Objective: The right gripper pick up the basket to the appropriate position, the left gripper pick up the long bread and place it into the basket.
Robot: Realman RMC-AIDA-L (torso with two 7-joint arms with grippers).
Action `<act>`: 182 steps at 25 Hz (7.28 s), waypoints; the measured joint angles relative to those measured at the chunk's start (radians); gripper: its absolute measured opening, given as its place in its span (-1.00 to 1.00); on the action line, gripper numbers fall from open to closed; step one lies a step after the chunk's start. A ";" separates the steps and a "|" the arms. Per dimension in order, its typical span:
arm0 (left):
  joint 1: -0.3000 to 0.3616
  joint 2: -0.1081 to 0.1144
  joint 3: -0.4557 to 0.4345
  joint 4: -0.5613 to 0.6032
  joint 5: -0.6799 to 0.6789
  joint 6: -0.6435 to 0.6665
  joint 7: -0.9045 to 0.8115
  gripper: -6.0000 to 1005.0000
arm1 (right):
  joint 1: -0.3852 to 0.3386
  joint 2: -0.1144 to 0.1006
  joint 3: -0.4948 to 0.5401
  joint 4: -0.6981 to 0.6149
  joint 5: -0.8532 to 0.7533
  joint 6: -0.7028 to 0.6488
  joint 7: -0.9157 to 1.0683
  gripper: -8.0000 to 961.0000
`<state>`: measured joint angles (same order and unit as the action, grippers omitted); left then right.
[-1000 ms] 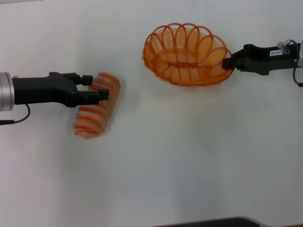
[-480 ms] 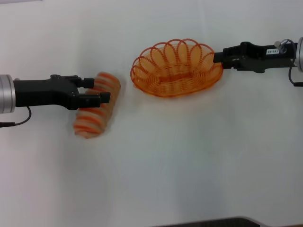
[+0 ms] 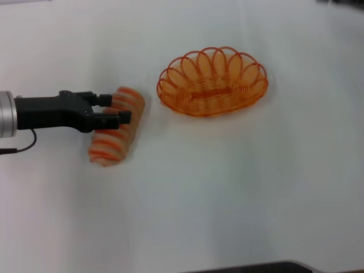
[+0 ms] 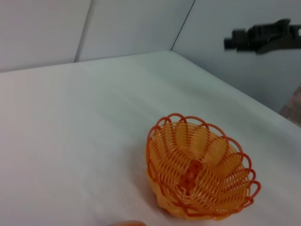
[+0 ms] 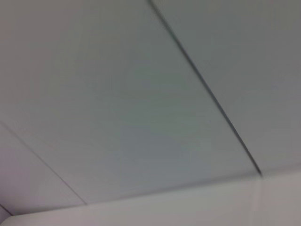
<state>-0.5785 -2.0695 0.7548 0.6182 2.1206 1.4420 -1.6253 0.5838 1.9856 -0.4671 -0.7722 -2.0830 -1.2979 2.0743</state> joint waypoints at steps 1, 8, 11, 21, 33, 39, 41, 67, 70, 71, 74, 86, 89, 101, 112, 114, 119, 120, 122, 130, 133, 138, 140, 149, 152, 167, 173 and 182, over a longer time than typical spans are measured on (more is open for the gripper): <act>0.001 0.000 0.000 0.000 -0.002 0.000 0.000 0.58 | -0.008 0.003 -0.001 -0.010 0.046 -0.006 -0.084 -0.11; 0.003 -0.003 -0.004 0.000 -0.004 0.010 -0.002 0.56 | -0.027 0.032 -0.024 -0.026 0.151 -0.167 -0.457 -0.12; 0.002 -0.003 -0.005 0.000 -0.005 0.013 -0.006 0.56 | -0.030 0.021 -0.083 -0.032 0.147 -0.263 -0.505 -0.12; -0.007 0.005 -0.005 -0.002 -0.005 0.013 -0.056 0.55 | -0.035 0.007 -0.156 -0.096 -0.092 -0.463 -0.407 0.01; -0.079 0.030 0.036 0.121 0.096 0.055 -0.527 0.55 | -0.021 0.048 -0.165 -0.094 -0.145 -0.390 -0.411 0.54; -0.085 0.017 0.179 0.347 0.238 0.067 -0.843 0.54 | -0.028 0.052 -0.166 -0.090 -0.147 -0.367 -0.424 0.60; -0.091 0.003 0.211 0.397 0.300 0.063 -0.916 0.54 | -0.031 0.055 -0.167 -0.090 -0.147 -0.356 -0.430 0.62; -0.164 -0.095 0.409 0.376 0.580 -0.038 -1.088 0.53 | -0.035 0.061 -0.152 -0.087 -0.142 -0.294 -0.461 0.60; -0.164 -0.096 0.410 0.376 0.578 -0.036 -1.086 0.53 | -0.035 0.061 -0.151 -0.087 -0.142 -0.286 -0.461 0.60; -0.164 -0.096 0.410 0.376 0.577 -0.034 -1.086 0.53 | -0.035 0.061 -0.151 -0.087 -0.142 -0.283 -0.461 0.60; -0.164 -0.096 0.409 0.371 0.566 -0.024 -1.084 0.52 | -0.036 0.061 -0.151 -0.086 -0.141 -0.279 -0.461 0.60; -0.158 -0.091 0.386 0.365 0.526 -0.015 -1.081 0.20 | -0.036 0.061 -0.140 -0.085 -0.141 -0.282 -0.461 0.60; -0.158 -0.090 0.367 0.368 0.525 -0.009 -1.076 0.07 | -0.037 0.061 -0.139 -0.085 -0.141 -0.282 -0.461 0.60; -0.179 -0.042 0.134 0.385 0.516 0.001 -0.942 -0.35 | -0.041 0.059 -0.120 -0.085 -0.140 -0.288 -0.461 0.60; -0.292 -0.059 0.114 0.348 0.283 -0.098 -0.651 -0.49 | -0.048 0.059 -0.078 -0.085 -0.128 -0.309 -0.449 0.60; -0.331 -0.076 0.120 0.319 0.282 -0.104 -0.586 -0.50 | -0.054 0.057 -0.076 -0.085 -0.127 -0.318 -0.449 0.60; -0.373 -0.092 0.248 0.278 0.277 -0.136 -0.516 -0.56 | -0.067 0.054 -0.045 -0.085 -0.127 -0.359 -0.449 0.60; -0.378 -0.092 0.291 0.271 0.271 -0.141 -0.507 -0.57 | -0.069 0.054 -0.036 -0.085 -0.127 -0.364 -0.450 0.60; -0.383 -0.093 0.368 0.265 0.255 -0.150 -0.489 -0.60 | -0.074 0.054 -0.027 -0.085 -0.127 -0.370 -0.452 0.60; -0.395 -0.101 0.561 0.260 0.234 -0.250 -0.483 -0.72 | -0.076 0.058 -0.024 -0.085 -0.127 -0.374 -0.452 0.60; -0.395 -0.101 0.608 0.259 0.221 -0.261 -0.480 -0.67 | -0.074 0.057 -0.024 -0.085 -0.128 -0.374 -0.451 0.60; -0.398 -0.100 0.653 0.255 0.218 -0.262 -0.488 -0.52 | -0.070 0.054 -0.024 -0.085 -0.127 -0.374 -0.449 0.60; -0.394 -0.100 0.651 0.255 0.217 -0.266 -0.491 -0.43 | -0.068 0.054 -0.024 -0.085 -0.128 -0.374 -0.449 0.60; -0.368 -0.097 0.631 0.282 0.212 -0.260 -0.491 0.00 | -0.062 0.056 -0.027 -0.085 -0.128 -0.373 -0.448 0.59; -0.315 -0.096 0.601 0.337 0.178 -0.246 -0.483 0.27 | -0.062 0.056 -0.029 -0.085 -0.127 -0.373 -0.448 0.59; 0.007 -0.056 0.066 0.067 -0.289 0.036 -0.054 0.64 | -0.054 0.062 -0.035 -0.081 -0.076 -0.374 -0.449 0.60; 0.136 -0.049 0.012 0.024 -0.283 0.094 0.050 0.64 | -0.059 0.063 -0.036 -0.071 -0.077 -0.374 -0.452 0.60; 0.179 -0.034 -0.015 0.043 -0.227 0.117 0.049 0.64 | -0.069 0.066 -0.038 -0.040 -0.081 -0.374 -0.456 0.60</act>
<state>-0.3990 -2.1030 0.7401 0.6608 1.8938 1.5586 -1.5765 0.5144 2.0517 -0.5048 -0.8126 -2.1642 -1.6720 1.6178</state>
